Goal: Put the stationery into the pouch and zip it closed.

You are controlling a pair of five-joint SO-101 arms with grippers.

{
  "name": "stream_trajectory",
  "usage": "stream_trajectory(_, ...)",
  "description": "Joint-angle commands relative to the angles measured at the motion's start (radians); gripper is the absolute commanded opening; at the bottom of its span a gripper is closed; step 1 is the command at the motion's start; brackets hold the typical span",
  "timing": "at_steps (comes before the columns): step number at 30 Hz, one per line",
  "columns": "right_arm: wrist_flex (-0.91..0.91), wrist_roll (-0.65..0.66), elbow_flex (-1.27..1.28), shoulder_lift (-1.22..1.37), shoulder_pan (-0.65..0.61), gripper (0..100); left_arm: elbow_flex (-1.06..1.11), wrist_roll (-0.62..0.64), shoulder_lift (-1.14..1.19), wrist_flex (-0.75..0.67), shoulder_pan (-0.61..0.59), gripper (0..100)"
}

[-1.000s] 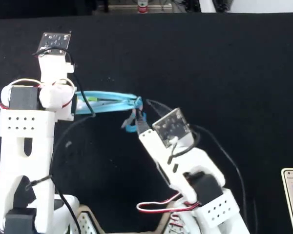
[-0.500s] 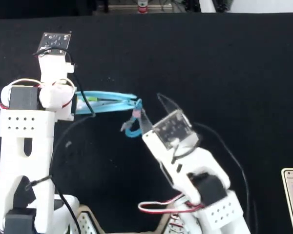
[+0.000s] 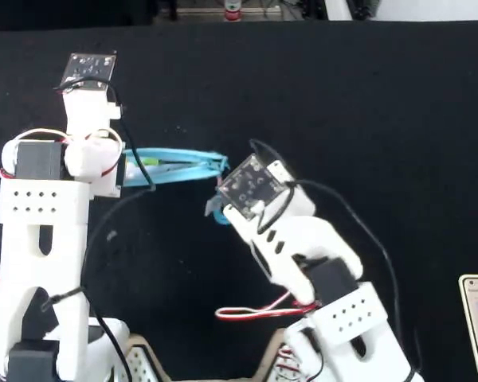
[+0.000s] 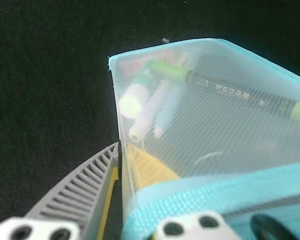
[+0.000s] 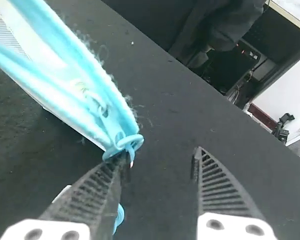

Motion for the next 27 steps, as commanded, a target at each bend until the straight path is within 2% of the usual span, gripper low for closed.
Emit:
stream_trajectory(1, 0.052, 0.017, -0.054, -0.068, -0.054, 20.1, 0.047, 0.000, 0.014, 0.009, -0.015, 3)
stream_trajectory(6, 0.112, 0.012, -0.036, -0.183, -0.110, 20.1, 0.047, -0.002, 0.014, 0.009, -0.015, 3)
stream_trajectory(17, -0.035, 0.012, 0.097, -0.200, -0.106, 19.8, 0.047, -0.002, 0.014, 0.009, -0.015, 3)
stream_trajectory(21, -0.038, 0.012, 0.097, -0.200, -0.103, 15.2, 0.047, -0.002, 0.014, 0.009, -0.015, 3)
stream_trajectory(24, -0.041, 0.011, 0.097, -0.200, -0.048, 16.4, 0.047, -0.002, 0.012, 0.009, -0.016, 3)
stream_trajectory(27, -0.057, -0.086, 0.093, -0.200, 0.034, 18.6, 0.047, -0.002, 0.012, 0.009, -0.016, 3)
